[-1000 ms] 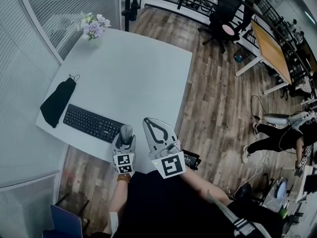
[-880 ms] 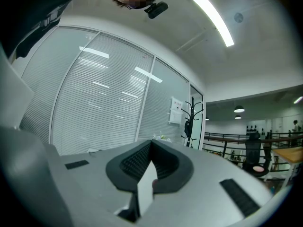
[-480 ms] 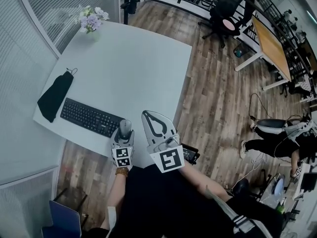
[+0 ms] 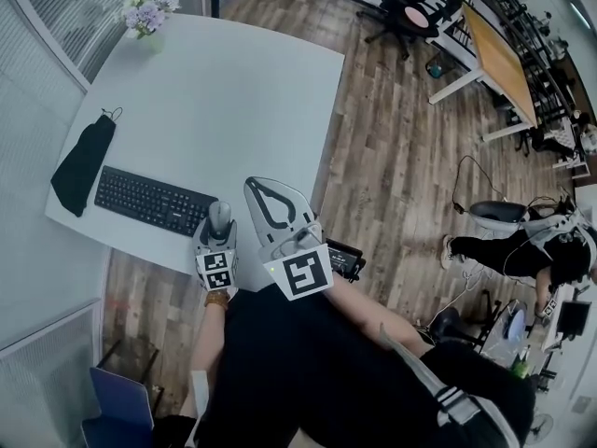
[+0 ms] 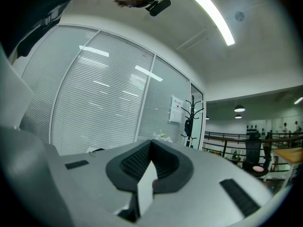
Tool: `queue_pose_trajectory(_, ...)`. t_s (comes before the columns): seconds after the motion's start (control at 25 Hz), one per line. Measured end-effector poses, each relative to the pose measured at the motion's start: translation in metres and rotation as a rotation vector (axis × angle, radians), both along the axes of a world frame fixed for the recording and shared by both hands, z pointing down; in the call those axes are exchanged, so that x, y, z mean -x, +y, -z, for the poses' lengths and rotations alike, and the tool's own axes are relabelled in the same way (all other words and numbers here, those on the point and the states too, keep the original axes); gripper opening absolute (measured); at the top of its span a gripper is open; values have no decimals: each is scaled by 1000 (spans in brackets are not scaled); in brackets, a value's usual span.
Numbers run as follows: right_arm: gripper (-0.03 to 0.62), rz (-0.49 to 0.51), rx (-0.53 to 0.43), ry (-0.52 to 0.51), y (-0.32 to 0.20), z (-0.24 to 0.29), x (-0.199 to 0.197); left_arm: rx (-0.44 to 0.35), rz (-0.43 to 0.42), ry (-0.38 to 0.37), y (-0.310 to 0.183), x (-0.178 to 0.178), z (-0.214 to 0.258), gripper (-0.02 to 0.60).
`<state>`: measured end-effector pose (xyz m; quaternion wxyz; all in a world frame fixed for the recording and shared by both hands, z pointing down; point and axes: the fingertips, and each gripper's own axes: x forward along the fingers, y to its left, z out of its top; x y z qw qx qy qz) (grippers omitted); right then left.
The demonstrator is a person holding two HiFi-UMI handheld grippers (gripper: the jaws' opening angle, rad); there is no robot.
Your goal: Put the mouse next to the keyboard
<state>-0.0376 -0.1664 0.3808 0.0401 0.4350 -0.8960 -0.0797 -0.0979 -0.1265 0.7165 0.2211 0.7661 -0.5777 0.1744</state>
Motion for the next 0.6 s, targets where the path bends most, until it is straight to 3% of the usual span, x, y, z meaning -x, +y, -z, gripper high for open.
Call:
queue_pose_trajectory(0.16, -2, 31, 29, 119, 2, -14, 4, 32, -2, -10, 2, 1, -12, 296)
queue_pose_trajectory(0.6, -2, 39, 46, 136, 1, -22, 6, 145, -41, -46, 16, -9, -54, 298)
